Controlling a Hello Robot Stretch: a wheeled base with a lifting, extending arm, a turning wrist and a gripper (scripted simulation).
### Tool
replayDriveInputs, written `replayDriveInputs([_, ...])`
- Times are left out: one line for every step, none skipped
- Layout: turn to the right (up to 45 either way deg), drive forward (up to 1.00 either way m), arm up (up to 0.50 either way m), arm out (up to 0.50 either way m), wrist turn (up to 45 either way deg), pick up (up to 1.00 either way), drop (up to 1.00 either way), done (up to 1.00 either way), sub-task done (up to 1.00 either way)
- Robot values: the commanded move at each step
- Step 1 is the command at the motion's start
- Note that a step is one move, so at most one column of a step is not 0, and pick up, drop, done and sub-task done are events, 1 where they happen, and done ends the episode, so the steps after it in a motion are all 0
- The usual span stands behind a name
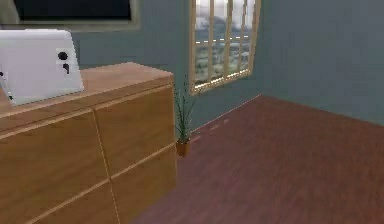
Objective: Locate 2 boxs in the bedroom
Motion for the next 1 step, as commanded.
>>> replayDriveInputs([-42.0, 0.0, 0.0, 0.0, 0.0, 0.0, 0.0, 0.0, 0.0])
